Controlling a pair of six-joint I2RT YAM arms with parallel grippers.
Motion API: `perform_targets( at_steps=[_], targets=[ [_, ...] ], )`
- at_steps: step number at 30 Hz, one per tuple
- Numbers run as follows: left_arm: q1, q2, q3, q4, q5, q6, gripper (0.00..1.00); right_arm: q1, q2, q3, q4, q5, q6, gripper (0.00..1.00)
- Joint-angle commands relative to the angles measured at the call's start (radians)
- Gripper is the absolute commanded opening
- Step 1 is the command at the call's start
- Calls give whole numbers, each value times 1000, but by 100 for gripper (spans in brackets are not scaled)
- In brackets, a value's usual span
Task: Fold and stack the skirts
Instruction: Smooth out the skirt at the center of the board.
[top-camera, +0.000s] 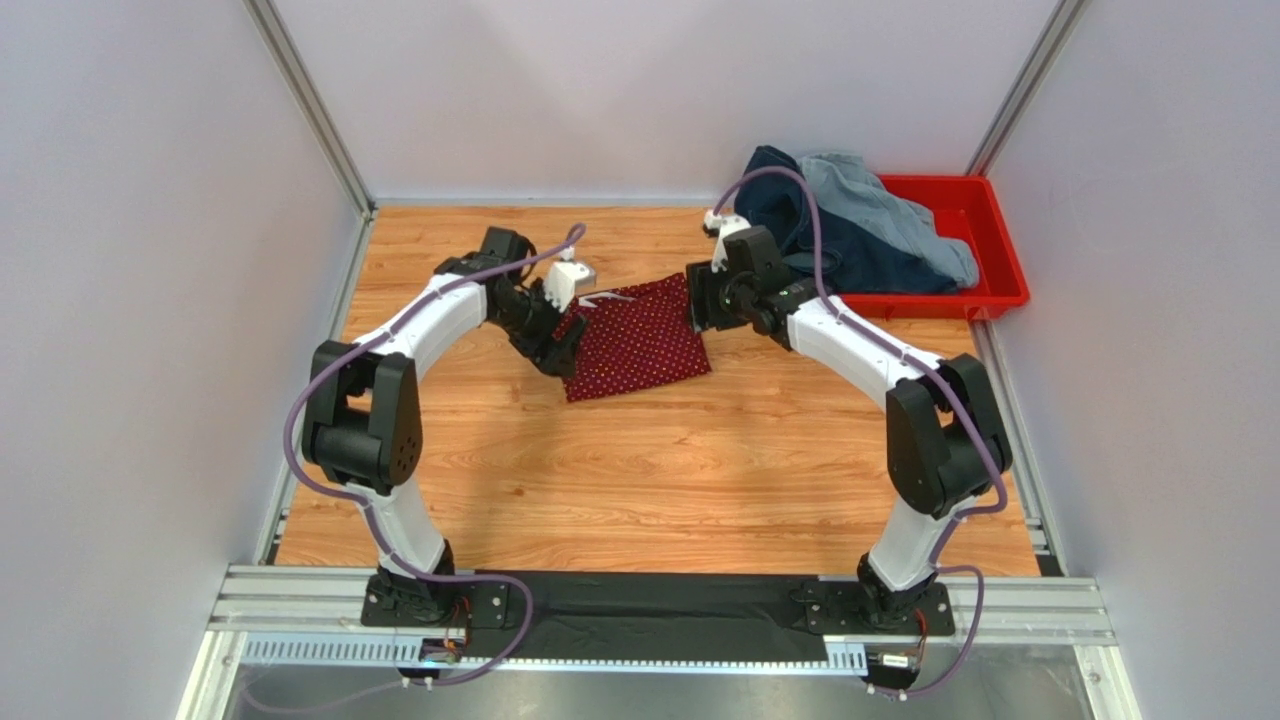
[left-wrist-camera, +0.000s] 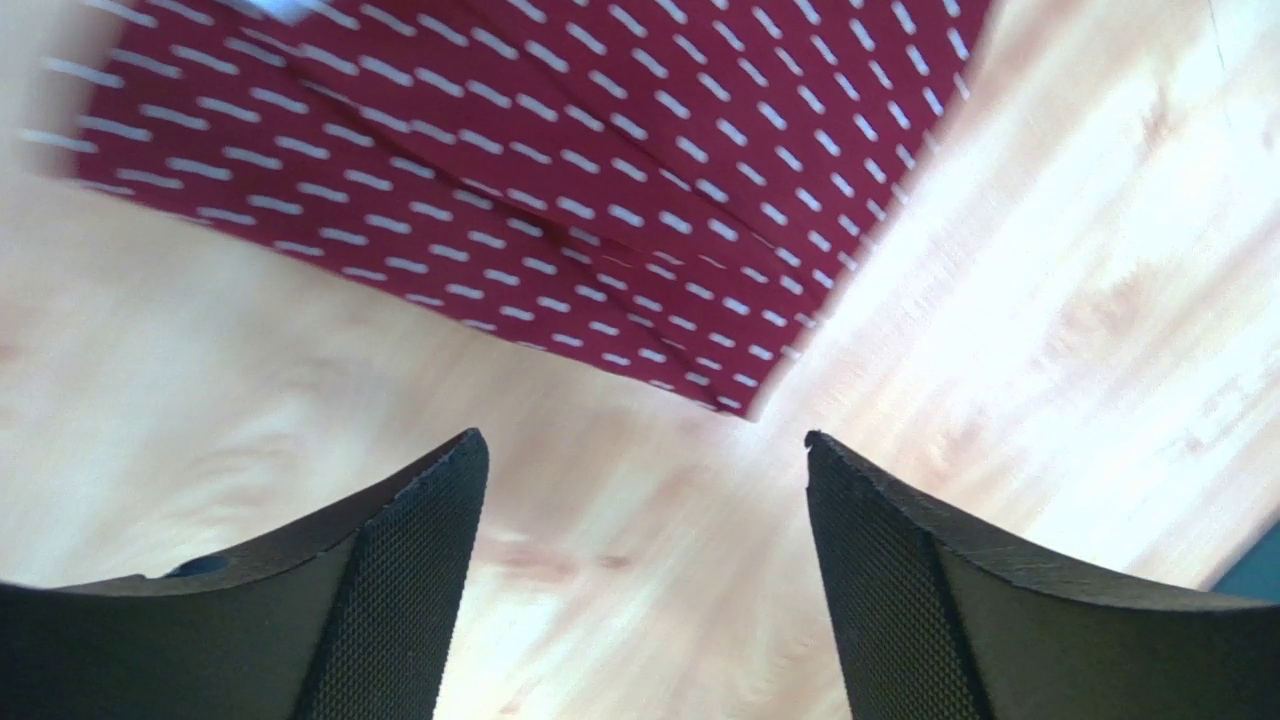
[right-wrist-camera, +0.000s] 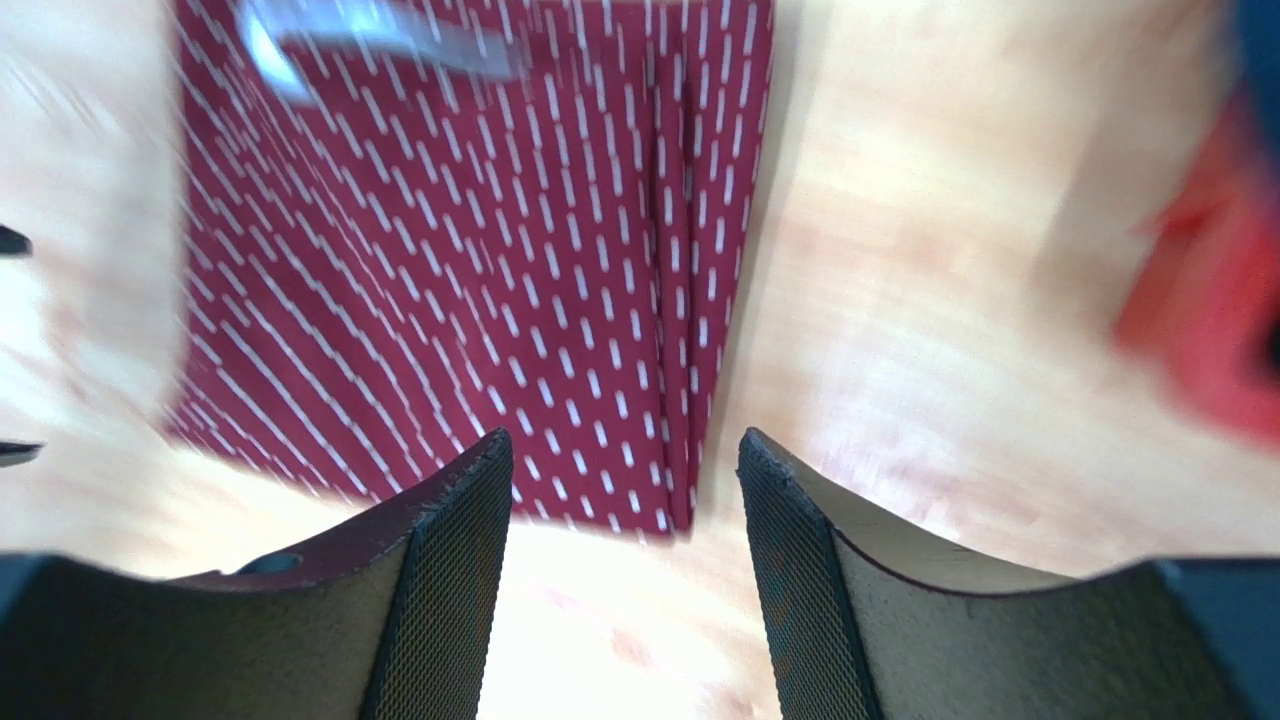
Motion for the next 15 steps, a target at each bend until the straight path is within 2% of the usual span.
perform_targets(
  at_steps=[1,6,9,11,12,14,15],
  targets=[
    [-36,2,-87,-5,66,45,87,-5,39,-79,-79,-83,-57,58],
    [-114,26,-138,78,-33,76,91,-7,115,-79,-42,-156,-56,55],
    [-126,71,-124,115,-124,59,87,-7,144,-60,-52,-160,-69,50],
    [-128,87,-127,121,-126,71,82,-5,151,-68,-50,-169,-85,46],
    [-129,91,-130,120,-103,76,75,-5,149,-79,-46,-181,-89,44],
    [-129,100,-136,118,-65,88,68,-5,148,-89,-36,-184,-97,33],
    [-129,107,-133,115,-57,91,59,-5,146,-100,-27,-190,-97,29]
  ],
)
